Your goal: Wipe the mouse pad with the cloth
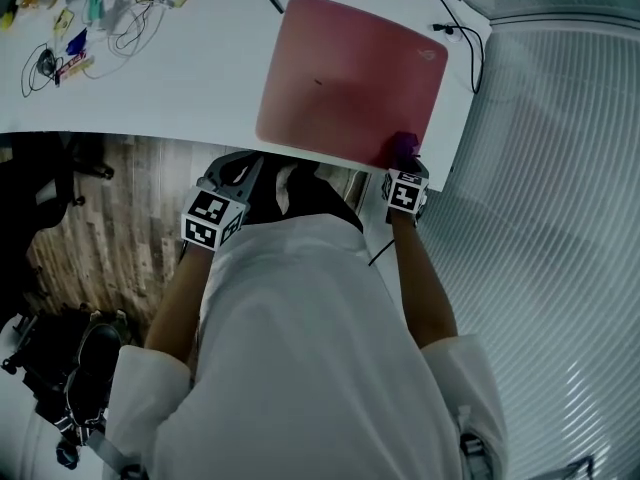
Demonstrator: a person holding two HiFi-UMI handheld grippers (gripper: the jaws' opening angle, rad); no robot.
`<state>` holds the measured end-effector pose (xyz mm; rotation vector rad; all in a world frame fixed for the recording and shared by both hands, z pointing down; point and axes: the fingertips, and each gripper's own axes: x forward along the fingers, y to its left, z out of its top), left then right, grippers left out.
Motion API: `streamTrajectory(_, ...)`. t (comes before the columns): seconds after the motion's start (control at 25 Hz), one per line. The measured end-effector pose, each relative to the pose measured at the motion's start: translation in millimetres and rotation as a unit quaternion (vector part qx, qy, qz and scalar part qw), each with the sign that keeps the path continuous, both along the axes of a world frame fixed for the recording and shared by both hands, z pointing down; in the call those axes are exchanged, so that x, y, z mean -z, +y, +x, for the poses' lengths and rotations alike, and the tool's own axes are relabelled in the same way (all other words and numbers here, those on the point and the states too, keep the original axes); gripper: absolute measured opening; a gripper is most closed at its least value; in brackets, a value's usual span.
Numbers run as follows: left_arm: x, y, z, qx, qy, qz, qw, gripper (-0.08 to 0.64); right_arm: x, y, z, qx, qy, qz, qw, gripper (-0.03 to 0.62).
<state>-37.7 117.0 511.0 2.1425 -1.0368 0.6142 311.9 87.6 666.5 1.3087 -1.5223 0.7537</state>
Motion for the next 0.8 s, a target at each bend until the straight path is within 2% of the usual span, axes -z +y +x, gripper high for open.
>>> streamTrajectory(0.48, -8.5, -5.8, -46.4, -0.012, 0.012, -0.007, 0.9998, 0.018, -0.9, -0.6, -60.5, 0.005, -0.003, -0.003, 1.000, 0.133)
streamTrajectory(0.8, -17.3, -16.7, -58.1, -0.012, 0.027, -0.008, 0.9995, 0.018, -2.7, -1.6, -106.2, 0.017, -0.018, -0.013, 1.000, 0.133)
